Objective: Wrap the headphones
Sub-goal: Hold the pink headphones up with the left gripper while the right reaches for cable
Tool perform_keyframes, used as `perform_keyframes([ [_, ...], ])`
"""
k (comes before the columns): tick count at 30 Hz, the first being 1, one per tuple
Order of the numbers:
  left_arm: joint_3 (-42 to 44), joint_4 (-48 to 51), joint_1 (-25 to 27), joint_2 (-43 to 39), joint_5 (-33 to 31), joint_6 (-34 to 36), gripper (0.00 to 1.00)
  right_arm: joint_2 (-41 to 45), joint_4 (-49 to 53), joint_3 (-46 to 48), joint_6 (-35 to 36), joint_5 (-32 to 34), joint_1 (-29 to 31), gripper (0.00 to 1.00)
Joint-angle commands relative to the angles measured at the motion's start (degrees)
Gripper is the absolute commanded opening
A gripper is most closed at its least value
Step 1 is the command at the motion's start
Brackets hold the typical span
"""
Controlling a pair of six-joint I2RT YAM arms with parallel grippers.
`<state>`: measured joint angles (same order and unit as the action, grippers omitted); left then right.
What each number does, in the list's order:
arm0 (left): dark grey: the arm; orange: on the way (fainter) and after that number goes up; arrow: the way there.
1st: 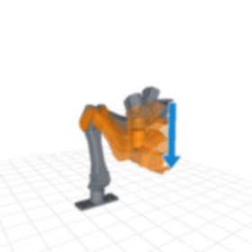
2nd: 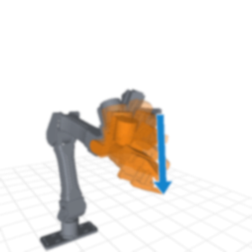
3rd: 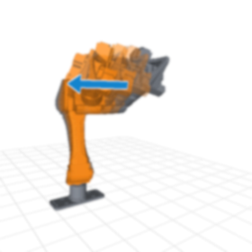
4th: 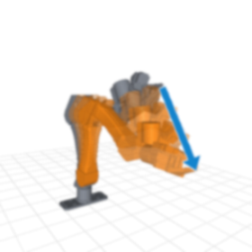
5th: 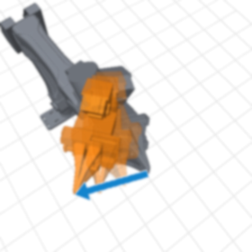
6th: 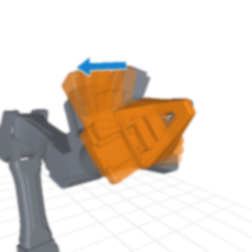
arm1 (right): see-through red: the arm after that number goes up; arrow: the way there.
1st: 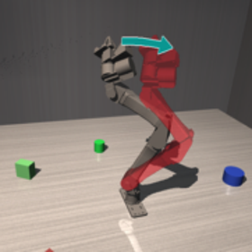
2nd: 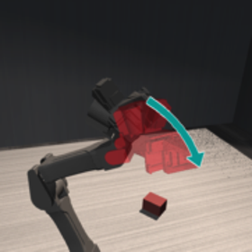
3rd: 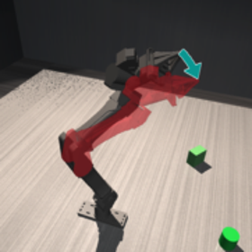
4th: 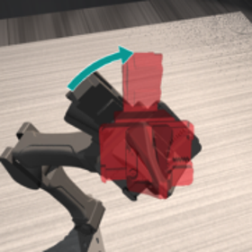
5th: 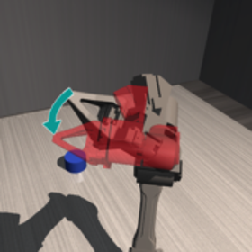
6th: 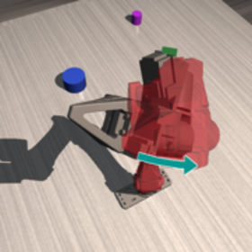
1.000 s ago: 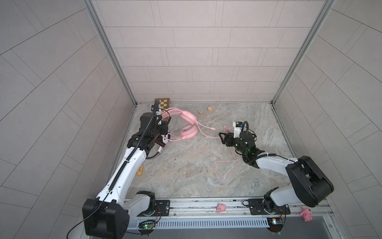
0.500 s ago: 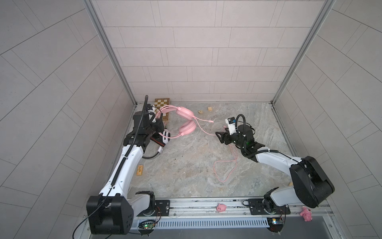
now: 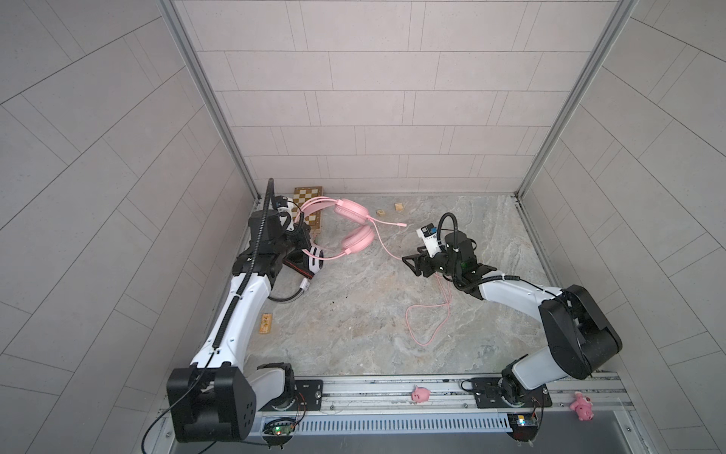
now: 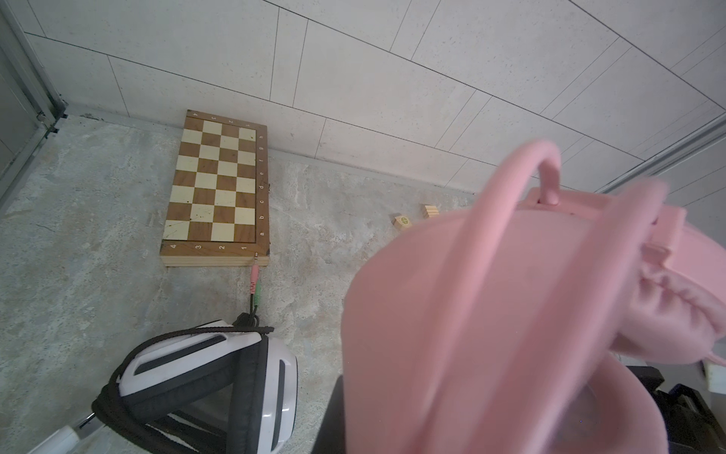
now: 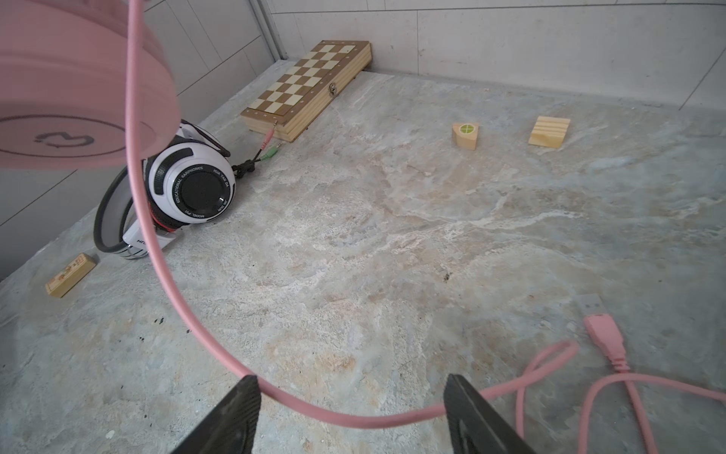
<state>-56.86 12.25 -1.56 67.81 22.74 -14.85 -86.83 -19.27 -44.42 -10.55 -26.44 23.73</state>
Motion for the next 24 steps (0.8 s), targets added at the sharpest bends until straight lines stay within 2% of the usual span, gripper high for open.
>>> perform_keyframes([
  [1, -1.72, -5.25, -0.54, -0.75, 3.07, -2.41, 0.0, 0.52, 1.23, -1.8, -0.44, -3.49, -0.26, 0.75],
  [5, -1.72, -5.76, -0.69, -0.32, 4.28, -2.72, 0.0, -0.12, 1.01, -3.8, -2.46, -7.81, -1.09, 0.75],
  [12, -1.42, -7.38, -1.07, -0.26, 6.47, -3.74, 0.0, -6.82, 4.82, -9.21, 0.04, -9.66, -1.05, 0.74],
  [20, -1.17, -9.38, -1.59, 0.58, 9.05, -5.72, 0.0, -9.87, 2.61, -7.24, -0.93, -10.62, -0.96, 0.57],
  [24, -0.22, -13.24, -3.21, 1.25, 12.05, -9.18, 0.0, -10.47, -0.3, -5.16, -2.81, -11.28, -0.72, 0.56],
])
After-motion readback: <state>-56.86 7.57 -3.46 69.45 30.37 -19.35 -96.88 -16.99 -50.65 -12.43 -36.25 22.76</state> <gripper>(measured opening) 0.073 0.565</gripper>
